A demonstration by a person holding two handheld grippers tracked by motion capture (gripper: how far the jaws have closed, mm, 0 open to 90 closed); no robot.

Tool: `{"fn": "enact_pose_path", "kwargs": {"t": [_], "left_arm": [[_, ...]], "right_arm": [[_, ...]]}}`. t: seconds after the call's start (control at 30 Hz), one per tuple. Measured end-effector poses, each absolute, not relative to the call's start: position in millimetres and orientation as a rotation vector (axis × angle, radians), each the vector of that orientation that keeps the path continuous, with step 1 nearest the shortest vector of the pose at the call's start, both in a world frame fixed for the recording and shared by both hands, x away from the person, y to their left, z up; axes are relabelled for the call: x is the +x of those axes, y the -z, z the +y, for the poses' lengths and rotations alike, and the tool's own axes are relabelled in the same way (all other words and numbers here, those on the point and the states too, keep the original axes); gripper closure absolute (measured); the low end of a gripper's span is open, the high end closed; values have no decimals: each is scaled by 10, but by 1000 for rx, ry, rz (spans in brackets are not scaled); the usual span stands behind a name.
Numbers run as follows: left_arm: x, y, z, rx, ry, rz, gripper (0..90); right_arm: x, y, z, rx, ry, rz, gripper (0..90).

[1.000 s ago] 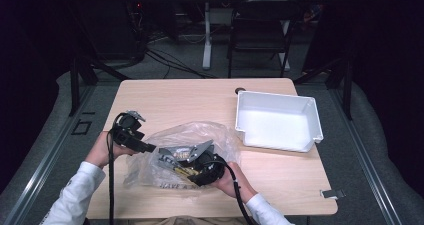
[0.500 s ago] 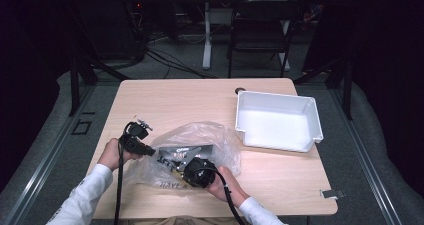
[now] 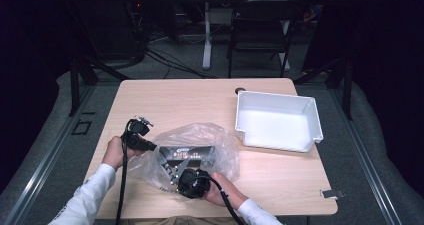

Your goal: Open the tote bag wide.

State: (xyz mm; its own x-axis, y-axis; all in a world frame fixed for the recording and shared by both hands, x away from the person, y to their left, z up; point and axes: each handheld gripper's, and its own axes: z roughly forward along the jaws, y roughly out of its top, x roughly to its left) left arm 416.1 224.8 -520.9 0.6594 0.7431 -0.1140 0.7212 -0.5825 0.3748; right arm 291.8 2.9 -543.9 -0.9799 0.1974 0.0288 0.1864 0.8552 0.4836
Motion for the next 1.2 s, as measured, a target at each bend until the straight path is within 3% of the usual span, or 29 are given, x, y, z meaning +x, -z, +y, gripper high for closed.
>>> {"fn": "enact_pose_path", "kwargs": {"t": [0.4,0.5,0.6,0.7,0.87,1.03,1.2], "left_arm": [[4109,5400,2111,2682,-77,1096,855],[4101,5403,2104,2690,-87,1094,844],[4092,5367,2138,2677,-68,1101,749],[4064,5248,2210,2637,-50,1098,621],[3978,5039,2283,2565,-52,1080,493],[3879,4929,2241,2564,-47,1024,442],[3765,4953,2137,2595,-22,980,400]], "right_arm": [[2959,5476,-59,297,-698,3097,900],[3008,5445,-109,352,-737,3117,698],[3059,5273,-233,425,-914,3064,588],[3131,5025,-435,531,-1103,2940,555],[3284,4910,-739,749,-1025,2701,558],[3448,5042,-917,908,-889,2641,567],[3540,5159,-979,987,-772,2675,649]]}}
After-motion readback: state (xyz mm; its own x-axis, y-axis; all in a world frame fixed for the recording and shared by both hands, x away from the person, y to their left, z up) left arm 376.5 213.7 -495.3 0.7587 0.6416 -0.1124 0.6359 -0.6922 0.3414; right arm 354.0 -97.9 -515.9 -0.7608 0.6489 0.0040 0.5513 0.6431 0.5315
